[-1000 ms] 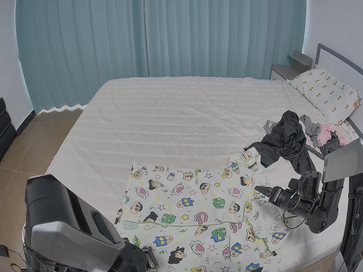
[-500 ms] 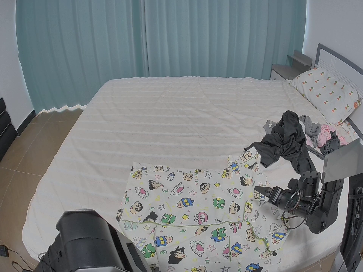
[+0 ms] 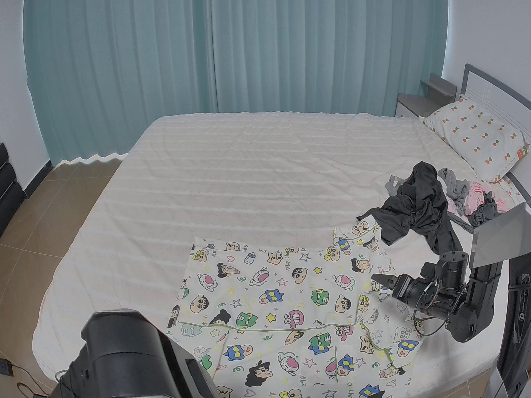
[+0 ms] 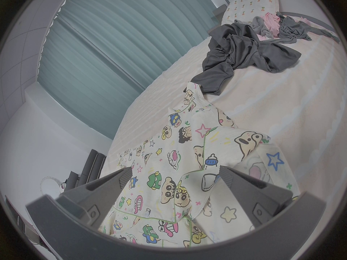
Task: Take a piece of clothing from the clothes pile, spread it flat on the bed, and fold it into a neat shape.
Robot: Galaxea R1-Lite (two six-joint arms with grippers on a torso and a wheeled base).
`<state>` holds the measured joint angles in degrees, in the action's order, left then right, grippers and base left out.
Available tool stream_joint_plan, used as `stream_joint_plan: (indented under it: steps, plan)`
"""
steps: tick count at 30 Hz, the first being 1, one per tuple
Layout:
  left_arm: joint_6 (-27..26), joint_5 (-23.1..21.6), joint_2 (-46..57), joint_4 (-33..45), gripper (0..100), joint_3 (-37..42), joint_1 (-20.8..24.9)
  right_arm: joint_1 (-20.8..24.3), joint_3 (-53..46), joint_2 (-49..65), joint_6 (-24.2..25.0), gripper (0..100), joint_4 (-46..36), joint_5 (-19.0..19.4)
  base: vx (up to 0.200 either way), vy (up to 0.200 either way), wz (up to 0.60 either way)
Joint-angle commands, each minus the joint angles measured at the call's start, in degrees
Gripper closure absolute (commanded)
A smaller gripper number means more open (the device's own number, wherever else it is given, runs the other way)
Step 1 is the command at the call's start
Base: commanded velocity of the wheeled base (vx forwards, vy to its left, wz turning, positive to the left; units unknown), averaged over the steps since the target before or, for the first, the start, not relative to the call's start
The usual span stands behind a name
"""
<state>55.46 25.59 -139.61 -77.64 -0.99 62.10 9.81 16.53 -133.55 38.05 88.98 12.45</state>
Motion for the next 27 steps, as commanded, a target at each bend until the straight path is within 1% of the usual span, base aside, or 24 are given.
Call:
stream_joint_plan:
  steps: [1, 3, 6, 7, 12, 16, 20, 21, 22, 23, 24, 26, 27]
  plan:
    - [0.00, 0.95, 3.20, 0.21, 0, 0.99, -0.93, 0.03, -0.01, -0.13, 0.01, 0, 0.58, 0.03, 0.000, 0.000, 0.00]
    - [-0.08, 1.75, 6.01, 0.21, 0, 0.99, -3.21, 0.03, -0.01, -0.05, 0.01, 0, 0.67, 0.03, 0.000, 0.000, 0.00]
    - [-0.17, 1.75, 7.86, 0.83, 0, 0.99, -6.02, 0.03, 0.08, -0.05, 0.01, 0, 0.67, 0.03, 0.000, 0.000, 0.00]
    - [-0.17, 1.75, 7.86, 1.00, 0, 0.99, -6.38, -0.06, -0.01, -0.05, 0.01, 0, 0.67, 0.03, 0.000, 0.000, 0.00]
    - [0.18, 1.83, 5.57, 2.14, 0, 0.99, -11.91, 0.03, -0.01, -0.05, 0.01, 0, 0.67, -0.05, 0.000, 0.000, 0.00]
    - [2.38, 1.92, 5.22, 2.14, 0, 0.99, -15.78, 0.03, -0.01, -0.05, 0.01, 0, 0.67, -0.05, 0.000, 0.000, 0.00]
    - [2.82, 1.39, 5.75, 1.97, 0, 0.99, -20.00, 0.03, -0.01, -0.05, 0.01, 0, 0.67, -0.05, 0.000, 0.000, 0.00]
    - [2.73, 0.87, 5.75, 1.62, 0, 0.99, -21.41, 0.03, -0.01, -0.05, 0.01, 0, 0.67, -0.05, 0.000, 0.000, 0.00]
    - [2.73, 0.78, 5.84, 1.53, 0, 0.99, -21.58, 0.03, -0.01, -0.05, 0.01, 0, 0.67, -0.05, 0.000, 0.000, 0.00]
    - [2.73, -0.80, 6.36, 0.65, 0, 0.99, -23.51, 0.03, 0.08, -0.05, 0.01, 0, 0.67, -0.05, 0.000, 0.000, 0.00]
    - [2.73, -0.80, 6.36, 0.65, 0, 0.99, -23.51, 0.03, 0.08, -0.05, 0.01, 0, 0.67, -0.05, 0.000, 0.000, 0.00]
    - [2.73, -4.58, 7.68, -1.81, 0, 0.99, -27.56, 0.03, 0.08, -0.05, 0.01, 0, 0.67, -0.05, 0.000, 0.000, 0.00]
    - [2.46, -5.37, 7.33, -2.60, 0, 0.90, -28.88, 0.03, 0.08, -0.05, 0.01, 0, 0.67, 0.03, 0.000, 0.000, 0.00]
